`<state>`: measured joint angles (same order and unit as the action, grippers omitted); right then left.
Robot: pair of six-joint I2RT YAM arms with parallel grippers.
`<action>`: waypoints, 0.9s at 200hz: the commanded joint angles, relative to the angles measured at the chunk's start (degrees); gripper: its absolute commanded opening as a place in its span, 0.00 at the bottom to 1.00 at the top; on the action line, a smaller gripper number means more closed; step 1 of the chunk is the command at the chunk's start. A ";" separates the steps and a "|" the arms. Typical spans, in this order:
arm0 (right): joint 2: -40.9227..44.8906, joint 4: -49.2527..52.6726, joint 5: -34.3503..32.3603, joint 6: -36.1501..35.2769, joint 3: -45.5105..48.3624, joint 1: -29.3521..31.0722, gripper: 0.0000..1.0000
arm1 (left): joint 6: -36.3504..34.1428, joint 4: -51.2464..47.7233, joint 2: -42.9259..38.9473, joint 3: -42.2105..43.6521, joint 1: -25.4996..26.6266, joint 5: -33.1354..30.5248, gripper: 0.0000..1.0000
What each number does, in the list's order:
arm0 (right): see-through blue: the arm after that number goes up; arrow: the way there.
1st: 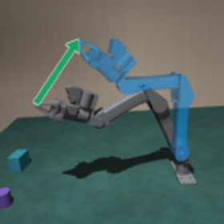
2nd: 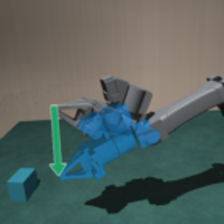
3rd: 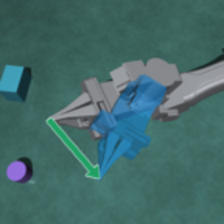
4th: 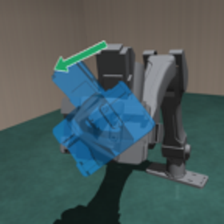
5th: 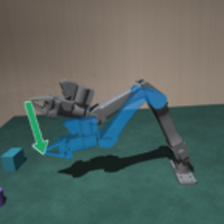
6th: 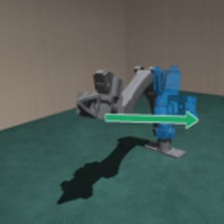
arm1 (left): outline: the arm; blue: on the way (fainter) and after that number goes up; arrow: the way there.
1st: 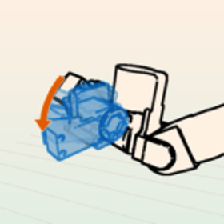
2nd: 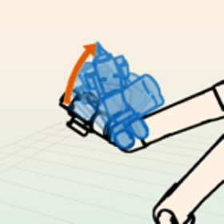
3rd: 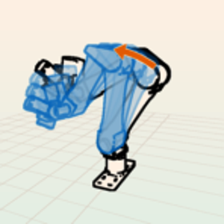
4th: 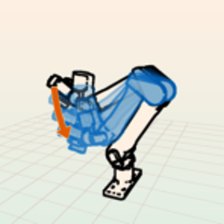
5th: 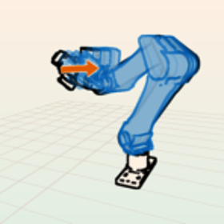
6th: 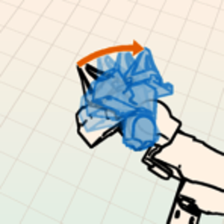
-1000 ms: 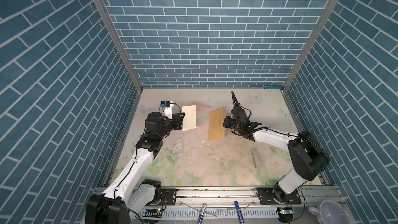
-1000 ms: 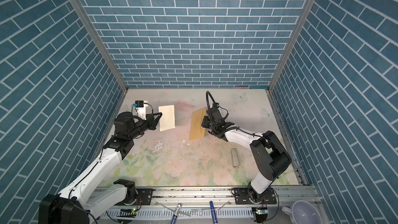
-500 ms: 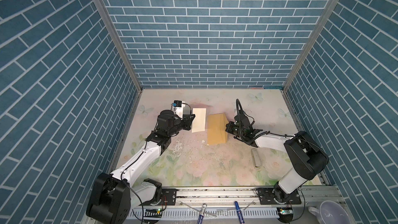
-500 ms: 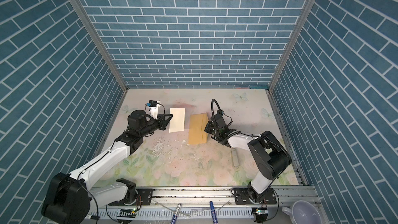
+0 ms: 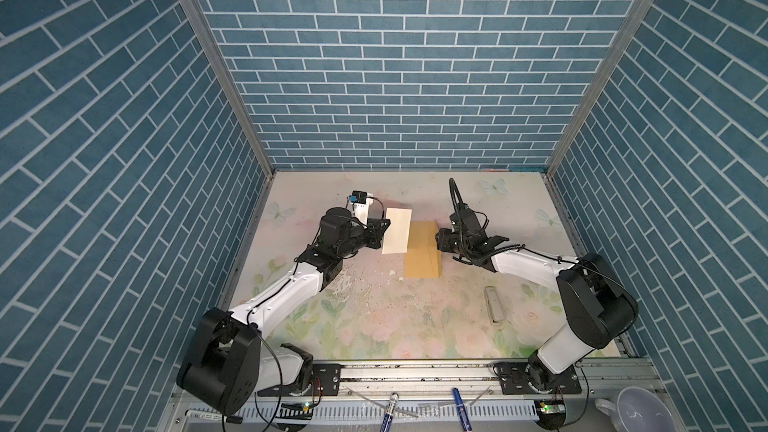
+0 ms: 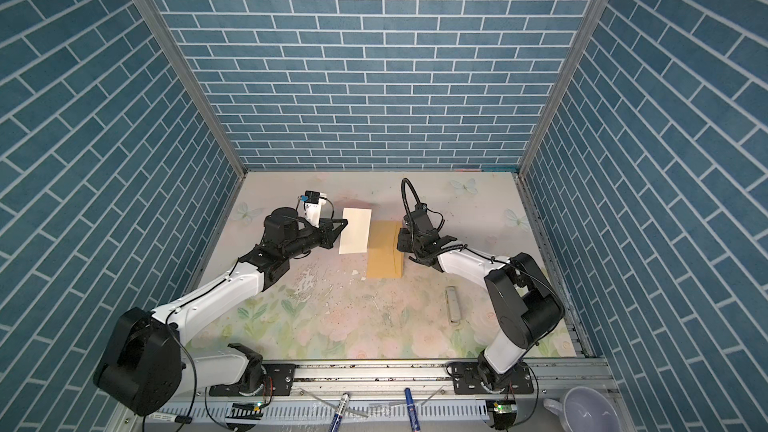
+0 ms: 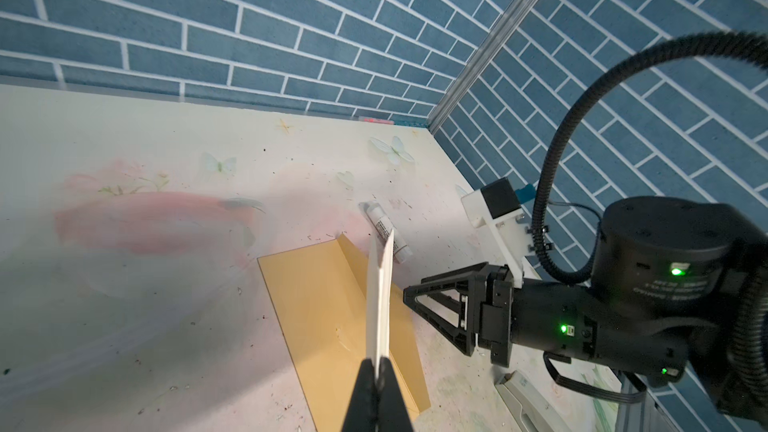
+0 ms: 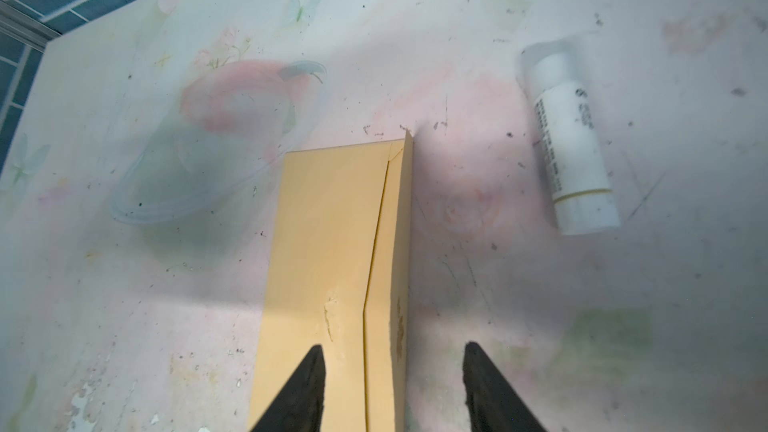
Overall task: Place the letter into the envelope and seal it
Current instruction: 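Hold the envelope open with the right gripper while the left lowers the letter toward it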
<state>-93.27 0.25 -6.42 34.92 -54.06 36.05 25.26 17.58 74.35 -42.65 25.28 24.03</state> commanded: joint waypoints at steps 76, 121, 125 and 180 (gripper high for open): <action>-2.39 11.46 -3.90 -11.62 -9.08 -0.14 0.69 | 2.55 5.97 7.99 -2.35 2.64 -0.98 0.00; -4.92 13.37 -4.87 -12.50 -11.22 -0.17 0.72 | 3.56 7.38 10.67 -2.42 3.40 -0.83 0.00; -5.10 13.58 -5.19 -12.65 -11.35 -0.11 0.72 | 3.64 7.38 10.86 -2.43 3.44 -0.87 0.00; -7.69 17.30 -8.48 -14.25 -13.00 -0.11 0.72 | 3.64 5.05 13.65 -3.31 4.41 -0.71 0.00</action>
<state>-99.48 13.98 -12.08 22.59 -63.94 36.05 28.91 23.42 87.15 -44.18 29.08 23.38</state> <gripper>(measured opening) 0.723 0.045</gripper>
